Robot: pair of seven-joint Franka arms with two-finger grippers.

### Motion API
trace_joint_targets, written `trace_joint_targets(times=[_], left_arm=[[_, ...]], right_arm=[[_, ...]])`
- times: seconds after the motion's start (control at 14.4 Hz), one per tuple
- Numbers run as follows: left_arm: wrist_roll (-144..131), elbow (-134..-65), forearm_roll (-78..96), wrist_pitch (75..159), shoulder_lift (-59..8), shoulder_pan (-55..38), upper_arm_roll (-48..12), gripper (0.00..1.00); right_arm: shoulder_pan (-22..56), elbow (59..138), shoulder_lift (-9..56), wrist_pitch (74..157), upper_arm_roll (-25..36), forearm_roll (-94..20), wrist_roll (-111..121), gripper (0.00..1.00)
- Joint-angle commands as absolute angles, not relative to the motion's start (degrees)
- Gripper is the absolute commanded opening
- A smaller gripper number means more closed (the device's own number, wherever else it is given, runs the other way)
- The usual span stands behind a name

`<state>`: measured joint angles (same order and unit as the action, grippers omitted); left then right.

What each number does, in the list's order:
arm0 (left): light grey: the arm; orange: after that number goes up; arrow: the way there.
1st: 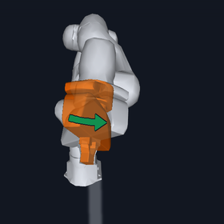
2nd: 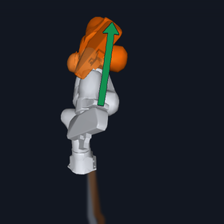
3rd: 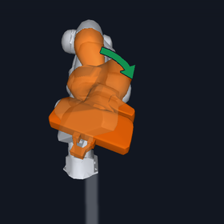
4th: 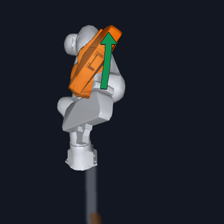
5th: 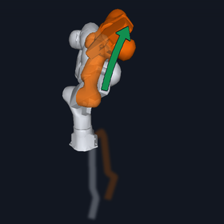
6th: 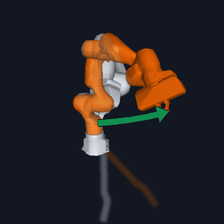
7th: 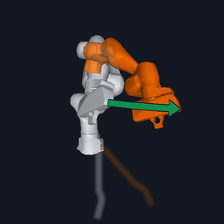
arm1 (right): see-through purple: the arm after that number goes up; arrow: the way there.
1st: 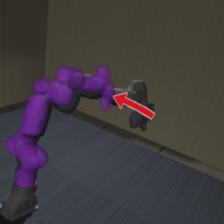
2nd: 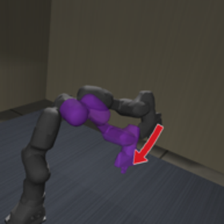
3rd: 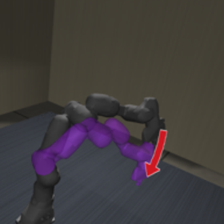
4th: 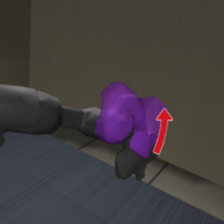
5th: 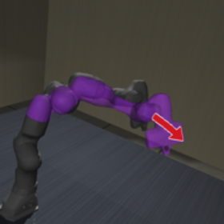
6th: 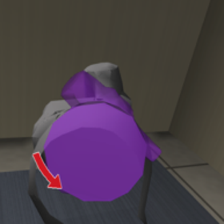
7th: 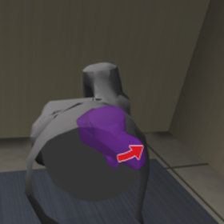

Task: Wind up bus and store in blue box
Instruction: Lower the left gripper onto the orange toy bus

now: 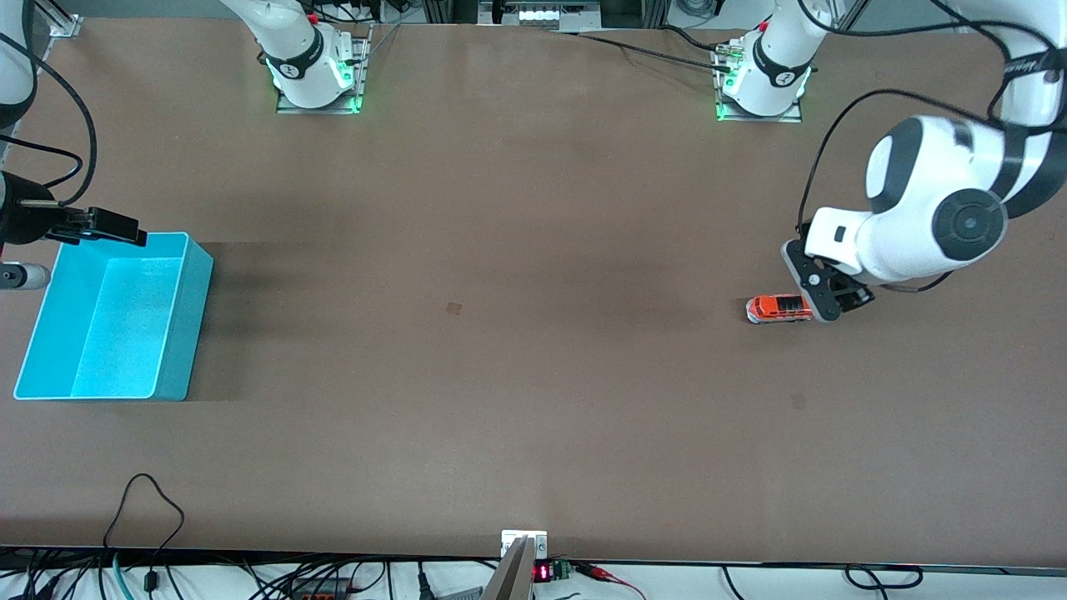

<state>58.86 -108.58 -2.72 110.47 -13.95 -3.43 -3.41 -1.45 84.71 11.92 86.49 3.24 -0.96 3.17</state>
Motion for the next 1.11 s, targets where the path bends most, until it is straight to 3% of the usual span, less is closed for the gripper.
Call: trace_joint_targets(times=[0.0,0.42,0.56,0.83,0.9,1.04], left_arm=[[66.5,-114.7,-5.7,121.2,-14.8,-3.0,-3.4,1.00],[78.9,-121.7,-6.2,140.2,-21.1,0.4,-3.5,1.00],[79.3,-122.0,-6.2,142.6,-22.9,0.4,-3.6,1.00],[79.3,-124.4,-6.2,142.6,-22.7,0.2,-4.0,0.89],[79.3,-124.7,-6.2,142.8,-22.8,0.2,-4.0,0.85],[79.3,-124.7,-6.2,142.9,-22.8,0.0,-4.1,0.58]], right_arm=[[-1.7,84.5,12.3,85.7,3.0,-0.6,3.1,1.00],[-1.4,84.6,12.4,85.6,3.0,-0.6,2.8,1.00],[-1.3,84.6,12.4,85.6,3.0,-0.6,2.8,1.00],[-1.3,84.6,12.4,85.6,3.0,-0.6,3.0,1.00],[-1.2,84.6,12.4,85.6,3.0,-0.6,3.0,1.00],[-1.2,84.6,12.4,85.6,3.0,-0.5,3.0,1.00]])
